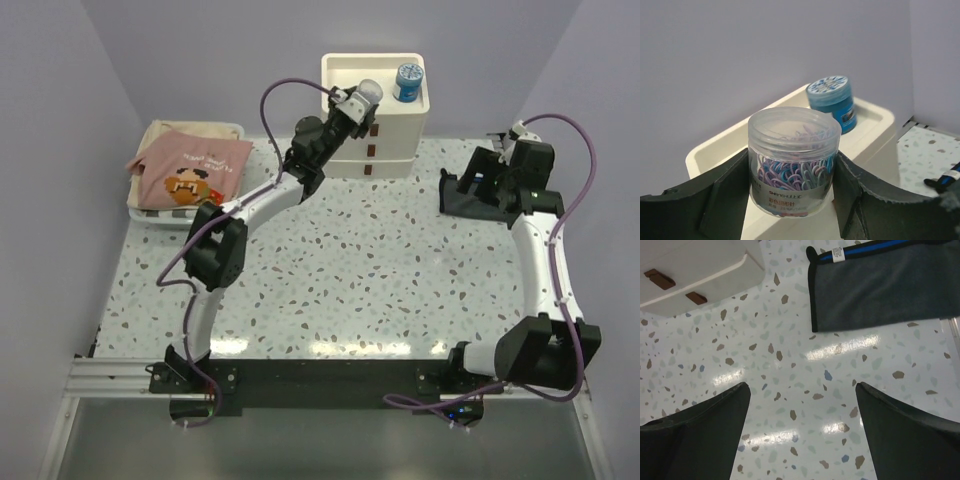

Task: Sort the stationery into containers
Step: Place the stationery in the storage box.

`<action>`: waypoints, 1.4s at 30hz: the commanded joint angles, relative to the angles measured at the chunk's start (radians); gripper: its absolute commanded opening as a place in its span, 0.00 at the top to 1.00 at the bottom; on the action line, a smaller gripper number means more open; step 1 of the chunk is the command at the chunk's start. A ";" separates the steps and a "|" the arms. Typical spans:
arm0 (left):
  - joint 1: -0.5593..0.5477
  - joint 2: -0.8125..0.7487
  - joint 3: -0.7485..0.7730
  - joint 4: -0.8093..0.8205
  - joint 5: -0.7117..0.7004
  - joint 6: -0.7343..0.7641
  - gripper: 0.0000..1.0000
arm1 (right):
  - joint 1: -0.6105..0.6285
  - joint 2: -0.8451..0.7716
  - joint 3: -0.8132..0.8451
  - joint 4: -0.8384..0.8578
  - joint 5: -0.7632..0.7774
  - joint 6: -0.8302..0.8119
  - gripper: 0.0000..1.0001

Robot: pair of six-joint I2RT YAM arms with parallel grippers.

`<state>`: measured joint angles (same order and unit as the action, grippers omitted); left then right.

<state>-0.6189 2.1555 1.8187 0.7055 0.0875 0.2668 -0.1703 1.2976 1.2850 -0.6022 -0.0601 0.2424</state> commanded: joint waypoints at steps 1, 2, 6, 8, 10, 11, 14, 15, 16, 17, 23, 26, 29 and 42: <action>0.065 0.064 0.238 0.035 -0.072 -0.072 1.00 | 0.000 0.058 0.042 0.142 -0.046 0.026 0.09; 0.071 0.078 0.257 0.037 -0.066 -0.067 1.00 | 0.002 0.063 0.043 0.159 -0.047 0.026 0.09; 0.099 0.145 0.347 -0.001 -0.068 -0.095 1.00 | 0.002 0.092 0.040 0.180 -0.021 0.021 0.09; 0.105 0.167 0.358 -0.015 -0.069 -0.107 1.00 | 0.002 0.120 0.054 0.176 -0.027 0.024 0.09; 0.105 0.181 0.357 -0.012 -0.066 -0.123 1.00 | 0.002 0.140 0.077 0.173 -0.035 0.031 0.09; 0.105 0.187 0.372 -0.015 -0.068 -0.133 1.00 | 0.002 0.166 0.088 0.174 -0.030 0.037 0.09; 0.107 0.234 0.436 -0.031 -0.062 -0.169 1.00 | 0.002 0.218 0.143 0.159 -0.030 0.061 0.09; 0.105 0.245 0.451 -0.034 -0.060 -0.182 1.00 | 0.002 0.233 0.161 0.154 -0.043 0.064 0.09; 0.107 0.262 0.462 -0.035 -0.058 -0.190 1.00 | 0.003 0.244 0.195 0.150 -0.046 0.064 0.09; 0.105 0.271 0.474 -0.032 -0.052 -0.196 1.00 | 0.002 0.268 0.210 0.144 -0.046 0.061 0.09; 0.114 0.348 0.543 -0.041 -0.049 -0.199 1.00 | 0.002 0.328 0.269 0.137 -0.033 0.044 0.09; 0.123 0.366 0.547 -0.041 -0.060 -0.196 1.00 | 0.002 0.333 0.264 0.140 -0.041 0.046 0.09; 0.127 0.377 0.553 -0.041 -0.068 -0.198 1.00 | 0.002 0.327 0.246 0.148 -0.037 0.052 0.09; 0.143 0.405 0.579 -0.026 -0.135 -0.201 0.35 | 0.002 0.368 0.255 0.150 -0.046 0.075 0.09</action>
<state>-0.4911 2.5683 2.3489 0.6083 -0.0132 0.0700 -0.1703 1.6505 1.5127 -0.4797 -0.0971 0.2985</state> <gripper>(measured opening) 0.640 0.908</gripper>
